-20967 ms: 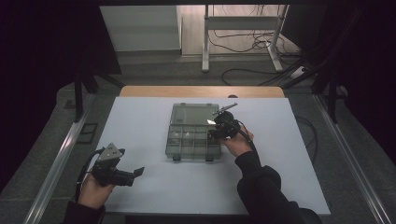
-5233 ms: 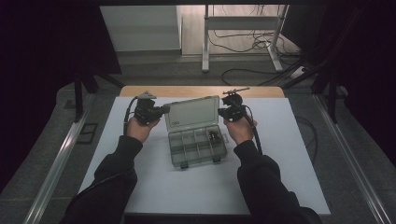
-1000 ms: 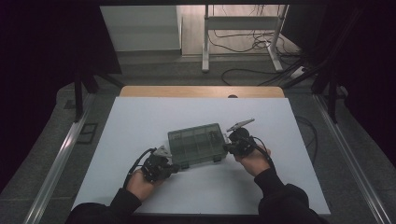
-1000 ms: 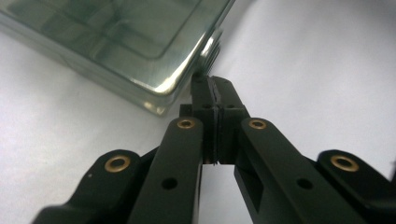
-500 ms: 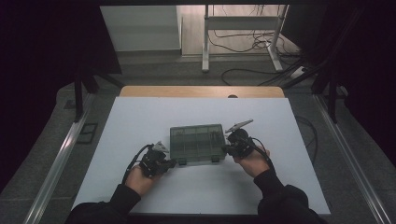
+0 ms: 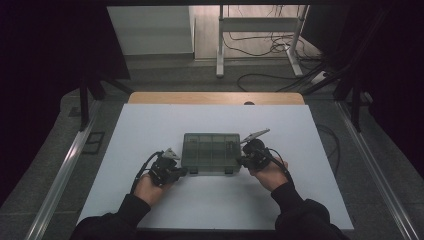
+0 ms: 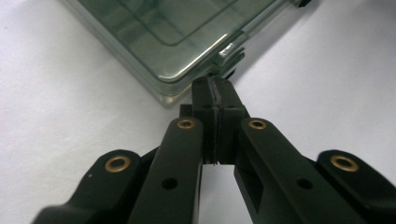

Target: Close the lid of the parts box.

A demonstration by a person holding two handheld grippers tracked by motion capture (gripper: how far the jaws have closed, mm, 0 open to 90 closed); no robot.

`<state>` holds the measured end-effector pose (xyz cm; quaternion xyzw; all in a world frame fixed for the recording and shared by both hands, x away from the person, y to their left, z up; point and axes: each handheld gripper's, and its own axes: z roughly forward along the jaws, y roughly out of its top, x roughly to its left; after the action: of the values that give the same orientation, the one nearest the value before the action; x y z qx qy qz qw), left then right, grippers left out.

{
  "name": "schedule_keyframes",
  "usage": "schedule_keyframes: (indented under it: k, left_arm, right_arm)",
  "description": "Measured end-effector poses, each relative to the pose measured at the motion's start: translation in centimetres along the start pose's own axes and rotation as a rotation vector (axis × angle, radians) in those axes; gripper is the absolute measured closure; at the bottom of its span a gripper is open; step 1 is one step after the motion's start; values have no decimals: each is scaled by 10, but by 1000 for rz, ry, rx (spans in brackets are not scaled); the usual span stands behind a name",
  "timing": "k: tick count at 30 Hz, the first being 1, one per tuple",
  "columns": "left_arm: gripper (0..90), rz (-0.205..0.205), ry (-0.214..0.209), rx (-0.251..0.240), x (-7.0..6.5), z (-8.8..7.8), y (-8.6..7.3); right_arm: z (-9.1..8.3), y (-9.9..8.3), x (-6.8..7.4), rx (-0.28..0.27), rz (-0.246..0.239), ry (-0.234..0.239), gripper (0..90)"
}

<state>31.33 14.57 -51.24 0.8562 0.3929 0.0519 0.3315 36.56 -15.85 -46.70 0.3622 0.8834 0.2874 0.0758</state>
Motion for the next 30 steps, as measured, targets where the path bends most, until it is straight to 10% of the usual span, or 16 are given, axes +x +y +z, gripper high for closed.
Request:
schedule_keyframes:
  k: [30]
  left_arm:
    - [650,52,42,-49,-7,-30,-3]
  right_arm:
    - [-21,-8,8,-75,-4,-22,637]
